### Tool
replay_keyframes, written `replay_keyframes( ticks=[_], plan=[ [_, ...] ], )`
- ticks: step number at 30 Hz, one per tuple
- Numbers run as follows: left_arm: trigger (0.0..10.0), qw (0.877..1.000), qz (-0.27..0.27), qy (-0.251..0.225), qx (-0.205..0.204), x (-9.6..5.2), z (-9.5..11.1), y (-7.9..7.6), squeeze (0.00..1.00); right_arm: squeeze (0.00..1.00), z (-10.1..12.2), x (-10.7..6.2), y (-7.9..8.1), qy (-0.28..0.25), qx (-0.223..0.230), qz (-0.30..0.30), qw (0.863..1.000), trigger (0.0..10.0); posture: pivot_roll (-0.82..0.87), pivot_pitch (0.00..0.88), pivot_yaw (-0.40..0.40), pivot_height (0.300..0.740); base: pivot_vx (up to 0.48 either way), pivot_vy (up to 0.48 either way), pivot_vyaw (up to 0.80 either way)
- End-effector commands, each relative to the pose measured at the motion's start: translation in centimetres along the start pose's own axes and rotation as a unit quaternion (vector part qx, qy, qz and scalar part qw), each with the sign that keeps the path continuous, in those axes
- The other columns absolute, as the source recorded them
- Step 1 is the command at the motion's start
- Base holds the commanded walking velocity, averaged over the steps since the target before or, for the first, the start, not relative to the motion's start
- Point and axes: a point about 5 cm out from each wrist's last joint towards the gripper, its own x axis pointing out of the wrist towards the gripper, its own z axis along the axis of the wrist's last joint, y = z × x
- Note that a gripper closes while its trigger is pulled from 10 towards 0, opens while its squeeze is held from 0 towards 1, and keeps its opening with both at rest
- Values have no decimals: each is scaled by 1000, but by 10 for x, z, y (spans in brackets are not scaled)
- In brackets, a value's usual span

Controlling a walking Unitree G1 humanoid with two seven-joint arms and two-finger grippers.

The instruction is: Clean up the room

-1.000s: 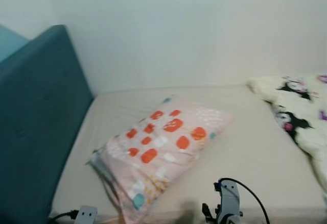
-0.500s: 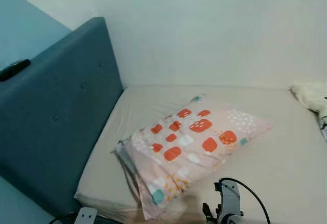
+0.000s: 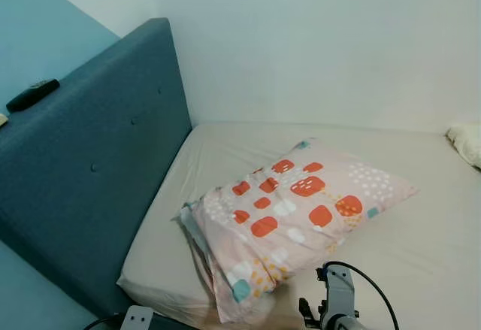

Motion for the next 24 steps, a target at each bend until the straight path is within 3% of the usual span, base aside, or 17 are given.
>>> replay_keyframes(
  ticks=[1,7,12,14,16,24],
  plan=[
    [10000,1000,1,5,2,0,-1,0,0,0,0,0,3,-1,-8,5,1000,10000,-48,34,31,740,0,0,750],
    [10000,1000,-9,0,-8,1,7,-8,0,0,-2,0,5,4,-20,9,1000,10000,-48,28,28,740,0,0,751],
    [10000,1000,-14,-2,24,2,12,-9,0,0,-3,0,7,5,-26,13,1000,10000,-47,25,29,740,0,-442,751],
    [10000,1000,-3,-2,20,2,12,-5,0,0,-3,0,8,6,-26,14,1000,10000,-48,28,32,740,0,-480,750],
    [10000,1000,9,0,0,1,8,4,0,0,-4,0,9,6,-27,15,1000,10000,-49,33,34,740,0,0,750],
    [10000,1000,17,14,-8,-3,-8,29,0,0,-7,0,8,8,-23,10,1000,10000,-49,39,34,740,0,0,750]
  ],
)
